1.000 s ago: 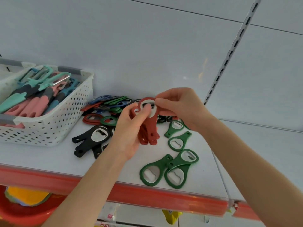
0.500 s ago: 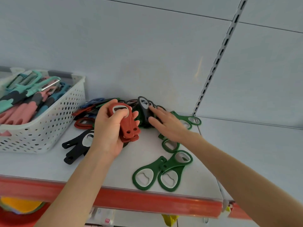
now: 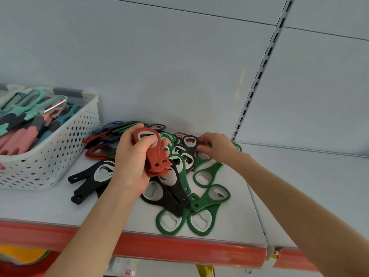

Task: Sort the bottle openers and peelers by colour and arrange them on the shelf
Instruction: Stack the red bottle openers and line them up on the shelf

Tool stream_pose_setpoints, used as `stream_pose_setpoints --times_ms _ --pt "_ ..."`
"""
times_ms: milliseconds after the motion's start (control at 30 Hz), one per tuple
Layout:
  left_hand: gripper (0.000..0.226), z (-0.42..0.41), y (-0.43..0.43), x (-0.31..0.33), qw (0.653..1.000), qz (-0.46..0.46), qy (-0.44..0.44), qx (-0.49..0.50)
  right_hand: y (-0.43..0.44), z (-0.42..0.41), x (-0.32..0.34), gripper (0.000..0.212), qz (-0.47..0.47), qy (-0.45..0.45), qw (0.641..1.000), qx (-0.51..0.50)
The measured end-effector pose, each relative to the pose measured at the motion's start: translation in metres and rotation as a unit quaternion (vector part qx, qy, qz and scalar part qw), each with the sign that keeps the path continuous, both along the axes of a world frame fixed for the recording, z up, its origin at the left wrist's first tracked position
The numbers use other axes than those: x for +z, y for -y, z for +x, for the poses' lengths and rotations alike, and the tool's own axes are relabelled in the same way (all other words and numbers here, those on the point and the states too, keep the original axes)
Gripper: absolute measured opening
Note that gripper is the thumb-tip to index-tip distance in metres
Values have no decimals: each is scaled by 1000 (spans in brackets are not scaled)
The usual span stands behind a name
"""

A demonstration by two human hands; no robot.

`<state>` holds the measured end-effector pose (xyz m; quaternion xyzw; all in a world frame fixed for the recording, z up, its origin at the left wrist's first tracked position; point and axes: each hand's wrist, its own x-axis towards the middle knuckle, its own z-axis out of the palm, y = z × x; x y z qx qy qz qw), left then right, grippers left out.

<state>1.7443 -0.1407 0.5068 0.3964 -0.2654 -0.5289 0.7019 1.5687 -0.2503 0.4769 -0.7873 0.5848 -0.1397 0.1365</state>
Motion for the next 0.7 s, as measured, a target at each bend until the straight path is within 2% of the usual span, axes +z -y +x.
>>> stream_pose_setpoints --times_ms 67,167,300,567,700 --pt "28 1 -1 -1 1000 3 -2 -3 8 4 -5 31 -1 -29 1000 -4" --pt "25 3 -2 -2 1000 8 2 -4 13 5 -7 29 -23 -38 999 -6" --pt "26 1 -1 -4 1000 12 2 -3 15 -1 -11 30 -42 -38 998 41" --pt "26 -4 0 -2 1000 17 7 -7 12 -1 0 28 -49 -58 996 36" --pt "25 -4 0 -3 1000 18 9 -7 9 -4 4 29 -15 7 999 29"
